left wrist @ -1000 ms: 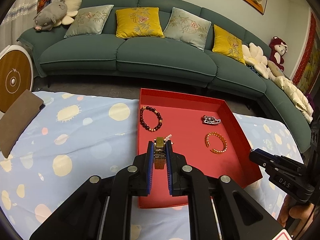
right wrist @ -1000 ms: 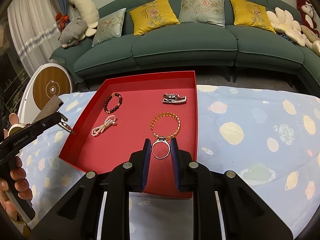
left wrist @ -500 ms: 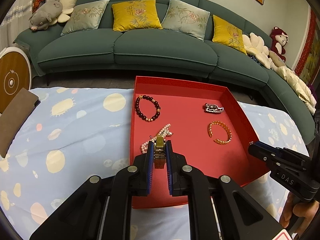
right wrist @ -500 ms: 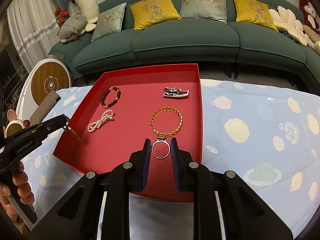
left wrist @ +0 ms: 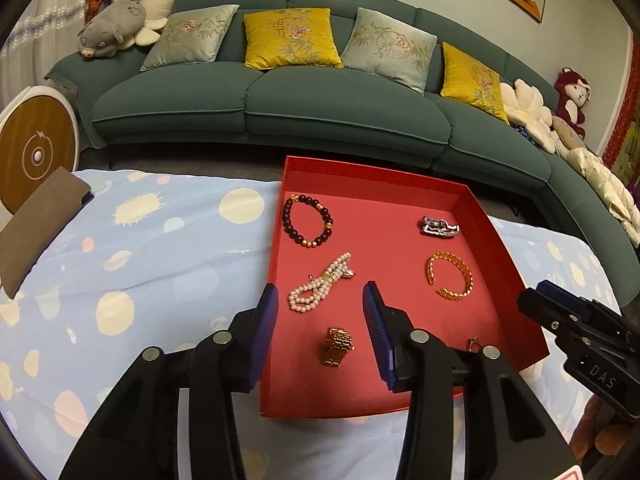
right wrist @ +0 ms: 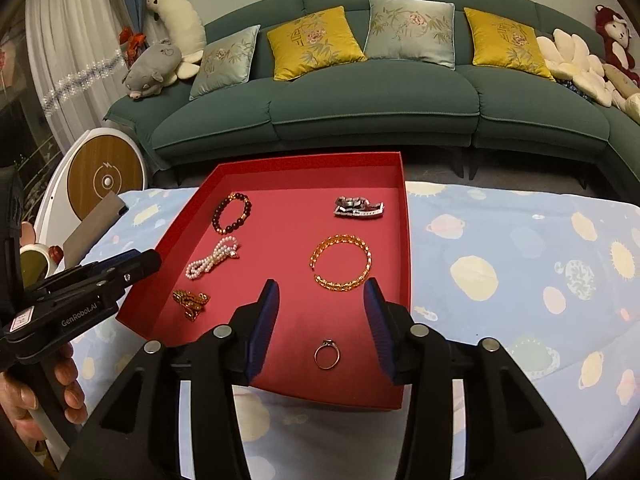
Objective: Organize jewelry
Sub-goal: 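Carry the gold watch and ring into the red box and open both tools, then move both open tools over the silver necklaces on the sheet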
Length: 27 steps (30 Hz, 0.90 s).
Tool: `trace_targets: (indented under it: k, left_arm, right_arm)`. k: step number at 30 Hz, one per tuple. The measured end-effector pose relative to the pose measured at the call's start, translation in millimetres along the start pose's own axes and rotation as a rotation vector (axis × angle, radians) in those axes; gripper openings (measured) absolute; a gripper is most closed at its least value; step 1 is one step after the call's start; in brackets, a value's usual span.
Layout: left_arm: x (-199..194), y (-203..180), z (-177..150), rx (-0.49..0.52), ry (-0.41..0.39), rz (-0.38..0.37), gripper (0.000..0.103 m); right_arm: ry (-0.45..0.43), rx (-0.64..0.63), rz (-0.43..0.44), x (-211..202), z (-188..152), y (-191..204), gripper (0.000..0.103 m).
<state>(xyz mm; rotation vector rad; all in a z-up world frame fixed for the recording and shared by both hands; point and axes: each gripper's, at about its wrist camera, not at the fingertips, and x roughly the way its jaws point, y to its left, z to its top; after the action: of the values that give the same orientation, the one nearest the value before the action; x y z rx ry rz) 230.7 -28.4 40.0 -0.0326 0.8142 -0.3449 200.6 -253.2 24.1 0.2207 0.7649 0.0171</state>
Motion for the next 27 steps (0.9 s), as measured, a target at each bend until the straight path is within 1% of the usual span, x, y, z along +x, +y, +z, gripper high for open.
trace_targets:
  k: [4,7,9,11,14,18,22,24,27]
  left_arm:
    - [-19.9,8.4,2.1,-0.024,-0.015,-0.012,0.042]
    - [-41.2,10.6,-5.2,-0.013,-0.035,-0.004,0.042]
    - [-55.4,12.0,-17.4,-0.001,-0.035,0.004,0.042]
    - [-66.7,14.2,-32.5,0.007,-0.016,0.004,0.042]
    - [-75.8,13.6,-55.3,0.004,0.015,-0.003,0.042]
    - [-75.2,10.1,-95.0,0.028,0.078,0.018,0.042]
    - [-70.3,11.6,-123.4,-0.016,0.117,0.008,0.042]
    - [-64.8,9.7,-131.3,-0.019,0.133,-0.007,0.042]
    - [-60.9,5.1,-135.9,0.010,0.128,0.003,0.042]
  right_arm:
    - [-0.040,0.059,0.027,-25.9,2.6,-4.2,0.043]
    - [-0.052,0.086,0.065,-50.5,-6.0,-2.5,0.043]
    - [-0.033,0.066,0.073,-67.0,-20.3,2.8,0.043]
    - [0.001,0.047,0.067,-79.2,-37.4,9.4,0.044]
    - [0.039,0.018,0.099,-90.8,-66.1,22.7,0.044]
    - [0.106,-0.046,0.086,-91.7,-110.2,41.5,0.044]
    - [0.166,-0.032,0.112,-80.7,-145.1,50.8,0.042]
    - [0.195,-0.047,0.114,-71.5,-155.2,55.8,0.040]
    - [0.189,-0.070,0.106,-65.2,-156.4,61.7,0.040]
